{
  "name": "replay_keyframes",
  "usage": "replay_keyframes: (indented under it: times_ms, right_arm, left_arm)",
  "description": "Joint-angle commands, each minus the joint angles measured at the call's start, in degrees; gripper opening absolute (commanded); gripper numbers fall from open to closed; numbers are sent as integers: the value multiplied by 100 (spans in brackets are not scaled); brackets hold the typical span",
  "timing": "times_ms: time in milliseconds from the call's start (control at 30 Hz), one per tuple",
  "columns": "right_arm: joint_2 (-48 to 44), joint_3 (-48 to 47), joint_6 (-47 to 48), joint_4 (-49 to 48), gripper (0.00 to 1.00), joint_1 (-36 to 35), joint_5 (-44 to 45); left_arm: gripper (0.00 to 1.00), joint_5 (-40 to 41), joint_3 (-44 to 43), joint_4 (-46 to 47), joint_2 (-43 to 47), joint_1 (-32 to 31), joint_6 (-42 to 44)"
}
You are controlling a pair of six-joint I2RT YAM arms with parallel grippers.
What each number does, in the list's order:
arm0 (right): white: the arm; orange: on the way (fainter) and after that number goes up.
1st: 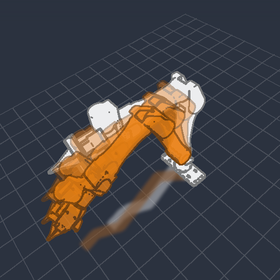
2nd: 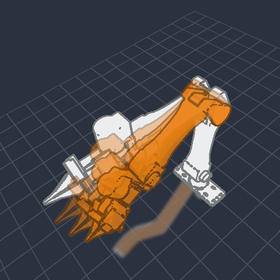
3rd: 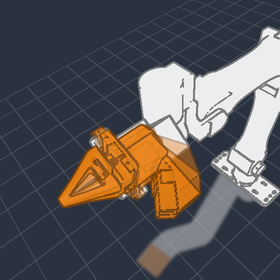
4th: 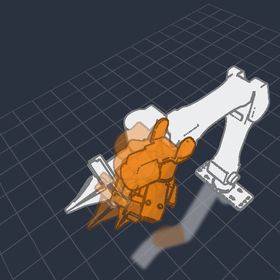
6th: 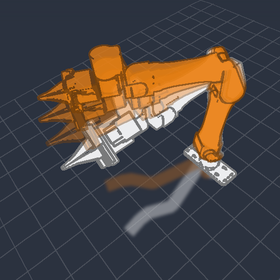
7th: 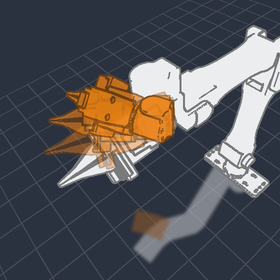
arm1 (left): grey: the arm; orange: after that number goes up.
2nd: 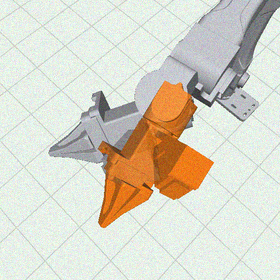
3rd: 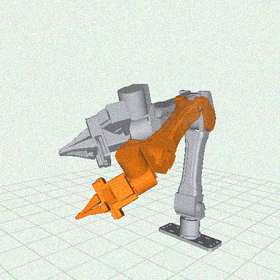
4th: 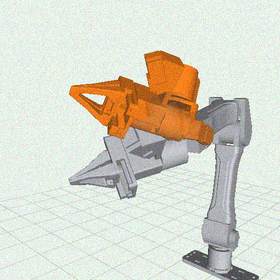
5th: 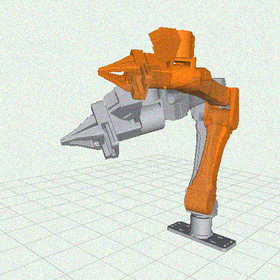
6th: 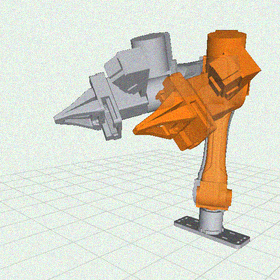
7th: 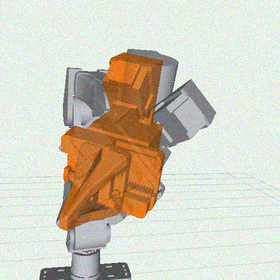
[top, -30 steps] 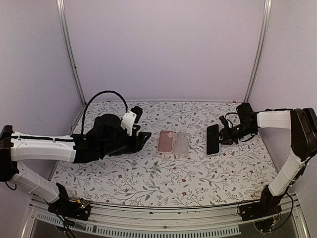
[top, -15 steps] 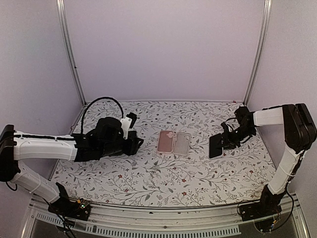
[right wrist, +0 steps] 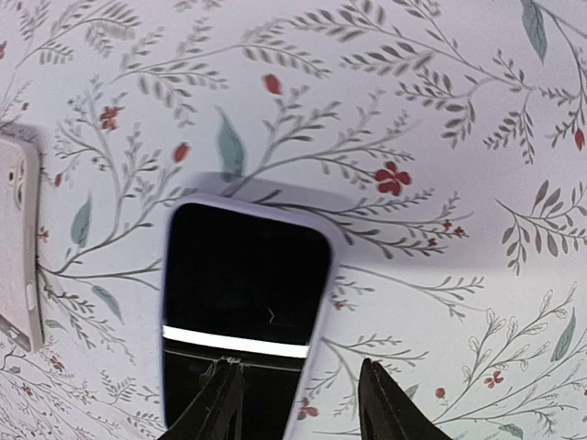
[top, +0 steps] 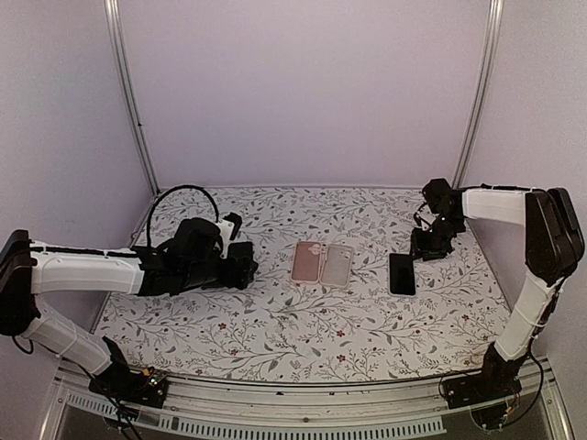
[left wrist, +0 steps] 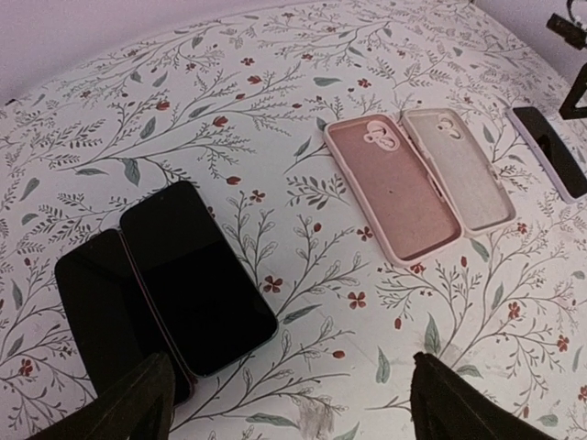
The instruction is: Put the phone into the phone case
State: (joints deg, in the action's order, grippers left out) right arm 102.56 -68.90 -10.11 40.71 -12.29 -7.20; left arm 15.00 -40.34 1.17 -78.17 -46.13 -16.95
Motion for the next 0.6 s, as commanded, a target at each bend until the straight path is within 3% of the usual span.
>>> replay_keyframes:
  times_ms: [0,233,567]
  right_arm:
    - [-474,-308,-560,-45,46,-1058,1627]
    - [-57,-599,-1135,-1557,49,-1900,1008]
    - [1590,-1394,-1204,-1592,49,-2191,782]
  left_arm:
    - [91,-85,-107,-100,-163,84,-79]
    - [90,-168,-478,-424,-553,104,-153]
    - [90,-143,-414,-503,-643,111,-173]
